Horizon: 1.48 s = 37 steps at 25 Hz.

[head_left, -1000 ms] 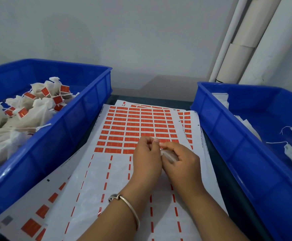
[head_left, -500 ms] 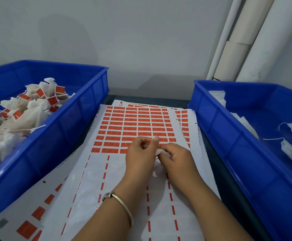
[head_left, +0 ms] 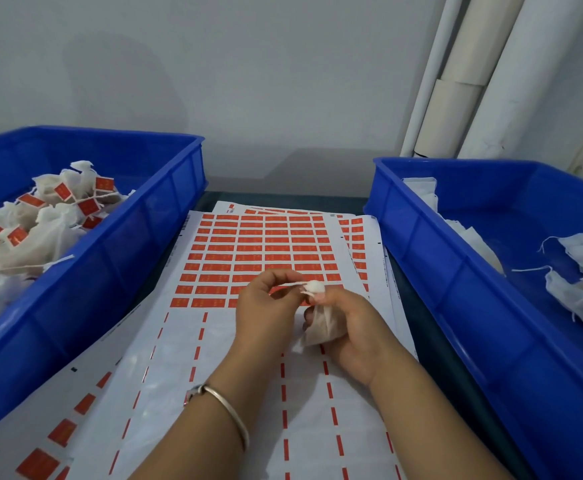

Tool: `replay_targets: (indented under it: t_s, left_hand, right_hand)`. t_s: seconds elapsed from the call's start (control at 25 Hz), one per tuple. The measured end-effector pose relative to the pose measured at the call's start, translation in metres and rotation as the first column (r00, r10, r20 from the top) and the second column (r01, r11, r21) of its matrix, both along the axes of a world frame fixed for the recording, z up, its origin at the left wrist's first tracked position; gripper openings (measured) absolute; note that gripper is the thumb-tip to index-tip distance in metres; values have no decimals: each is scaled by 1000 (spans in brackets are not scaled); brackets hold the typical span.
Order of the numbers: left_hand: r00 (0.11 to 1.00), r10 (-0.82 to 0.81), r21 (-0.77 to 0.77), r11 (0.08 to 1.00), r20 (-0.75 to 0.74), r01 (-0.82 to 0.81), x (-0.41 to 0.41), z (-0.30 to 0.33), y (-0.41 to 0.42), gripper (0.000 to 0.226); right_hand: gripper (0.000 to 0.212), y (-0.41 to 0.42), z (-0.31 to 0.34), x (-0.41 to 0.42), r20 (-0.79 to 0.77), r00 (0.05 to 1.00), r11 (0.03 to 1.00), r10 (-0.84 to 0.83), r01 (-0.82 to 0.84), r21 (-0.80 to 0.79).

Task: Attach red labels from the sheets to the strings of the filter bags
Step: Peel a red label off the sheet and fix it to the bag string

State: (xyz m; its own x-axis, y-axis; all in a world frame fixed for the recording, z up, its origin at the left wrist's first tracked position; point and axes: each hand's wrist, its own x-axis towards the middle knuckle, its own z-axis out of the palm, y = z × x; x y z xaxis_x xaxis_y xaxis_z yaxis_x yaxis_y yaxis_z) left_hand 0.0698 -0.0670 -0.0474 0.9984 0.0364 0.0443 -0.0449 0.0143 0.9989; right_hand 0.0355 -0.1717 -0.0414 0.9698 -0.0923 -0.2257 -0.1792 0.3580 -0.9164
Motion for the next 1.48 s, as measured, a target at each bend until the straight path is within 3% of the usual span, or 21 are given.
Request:
replay_targets:
  t_s: [0.12,0.24,0.36,0.56,0.8,0.92,1.12,1.32,1.4,1.48]
  left_hand:
    - [994,-48,99,994,97,38,-7,2,-2,38]
    - [987,-119,50,992,104,114,-9,2,-2,45]
    - [976,-195,66,980,98,189,-11,3,-5,23]
    - [985,-98,276,960,145,55,-1,-3,2,16]
    - [971,-180,467,880,157,87,1,-2,1,7]
    - [973,-141,553,833,181,18,4,-2,0,22]
    - [968,23,520,840,249,-153,7,-5,2,13]
    - [937,265,413,845,228,-340,13,-1,13,10]
    - [932,276,379,857,235,-349,11,1,12,10]
    - [944,209,368,881,256,-295,9,2,10,10]
  right_hand:
    - [29,-3,-2,0,0,1000,997,-13,13,76]
    - [21,-4,-4,3,-3,997,996,-78,78,35]
    - [22,-8,-5,3,15,994,994,-107,107,9]
    - [13,-10,-6,7,2,986,986,-164,164,-27]
    - [10,-13,-9,10,-23,981,980,-192,191,-51]
    - [9,-13,-11,12,-21,985,980,-173,170,-99]
    - [18,-13,-13,14,13,991,980,-134,135,-144]
    - [30,-17,-10,11,-22,999,977,34,-38,-209]
    - [36,-18,-6,6,-18,992,960,124,-124,-250]
    - [32,-23,-3,2,13,980,962,197,-191,-193]
